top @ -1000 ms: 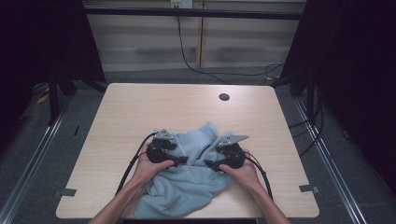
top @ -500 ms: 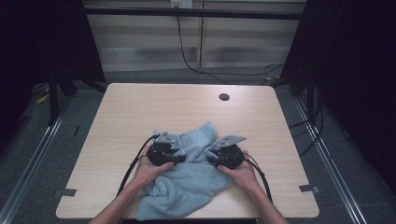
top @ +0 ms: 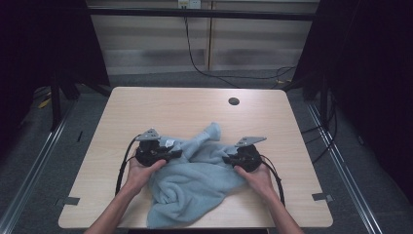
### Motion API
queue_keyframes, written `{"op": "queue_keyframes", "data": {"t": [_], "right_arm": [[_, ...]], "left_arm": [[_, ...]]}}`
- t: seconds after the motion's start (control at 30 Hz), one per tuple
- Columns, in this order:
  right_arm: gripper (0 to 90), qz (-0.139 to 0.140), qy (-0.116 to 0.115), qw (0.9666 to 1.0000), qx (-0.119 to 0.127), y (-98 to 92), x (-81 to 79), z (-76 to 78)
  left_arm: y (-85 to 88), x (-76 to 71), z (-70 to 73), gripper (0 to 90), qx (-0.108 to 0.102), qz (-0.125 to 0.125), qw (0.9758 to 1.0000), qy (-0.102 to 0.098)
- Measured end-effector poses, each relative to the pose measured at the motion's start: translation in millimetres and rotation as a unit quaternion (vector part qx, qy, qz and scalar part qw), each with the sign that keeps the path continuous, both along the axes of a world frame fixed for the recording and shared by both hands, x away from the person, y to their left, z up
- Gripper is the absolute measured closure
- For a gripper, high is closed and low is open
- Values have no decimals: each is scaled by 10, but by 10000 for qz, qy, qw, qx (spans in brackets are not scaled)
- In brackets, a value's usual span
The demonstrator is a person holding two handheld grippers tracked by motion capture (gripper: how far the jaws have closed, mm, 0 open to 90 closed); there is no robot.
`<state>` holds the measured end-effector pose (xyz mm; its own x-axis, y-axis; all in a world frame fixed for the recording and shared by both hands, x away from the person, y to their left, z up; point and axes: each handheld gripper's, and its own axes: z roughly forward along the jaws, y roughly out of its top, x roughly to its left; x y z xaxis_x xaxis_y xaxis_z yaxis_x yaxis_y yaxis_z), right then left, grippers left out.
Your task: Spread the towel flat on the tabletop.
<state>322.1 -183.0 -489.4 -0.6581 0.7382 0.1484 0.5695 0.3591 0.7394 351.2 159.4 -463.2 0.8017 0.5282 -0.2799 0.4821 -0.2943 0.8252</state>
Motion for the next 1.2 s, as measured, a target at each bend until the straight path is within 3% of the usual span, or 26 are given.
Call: {"op": "queue_keyframes", "data": {"t": [0.07, 0.33, 0.4, 0.43, 0.53, 0.67, 0.73, 0.87, 0.9, 0.93, 0.97, 1.1, 1.2], "right_arm": [[847, -134, -39, 9999, 85, -49, -4, 50], [851, -631, -308, 9970, 312, -320, -10, 261], [852, -749, -388, 9954, 445, -401, -17, 337], [852, -840, -470, 9931, 662, -482, -20, 417], [853, -907, -537, 9918, 715, -526, -16, 483], [853, -951, -722, 9901, 735, -557, 74, 737], [853, -938, -757, 9901, 722, -548, 96, 784], [853, -924, -1031, 9877, 724, -470, 265, 1159], [853, -924, -1031, 9877, 724, -470, 265, 1159], [854, -911, -1124, 9863, 793, -445, 347, 1326], [854, -911, -1124, 9863, 793, -445, 347, 1326], [853, -929, -1411, 9831, 700, -345, 556, 1792], [853, -942, -1560, 9808, 697, -302, 677, 2037]], "left_arm": [[118, 12, 68, 718, -182, 166, 9997, -37], [308, -22, 183, 722, -405, 488, 9979, -148], [356, -16, 228, 722, -440, 500, 9976, -188], [416, 2, 268, 723, -468, 592, 9969, -218], [503, 18, 324, 723, -593, 714, 9953, -261], [711, 23, 514, 725, -629, 895, 9930, -443], [748, 34, 566, 725, -657, 933, 9923, -492], [868, 102, 819, 727, -745, 1137, 9882, -700], [894, 122, 890, 727, -754, 1167, 9874, -760], [918, 144, 963, 730, -772, 1218, 9860, -833], [939, 164, 1039, 730, -824, 1258, 9847, -876], [1004, 236, 1370, 732, -856, 1420, 9792, -1171], [1067, 250, 1605, 732, -1091, 1537, 9724, -1377]]}}
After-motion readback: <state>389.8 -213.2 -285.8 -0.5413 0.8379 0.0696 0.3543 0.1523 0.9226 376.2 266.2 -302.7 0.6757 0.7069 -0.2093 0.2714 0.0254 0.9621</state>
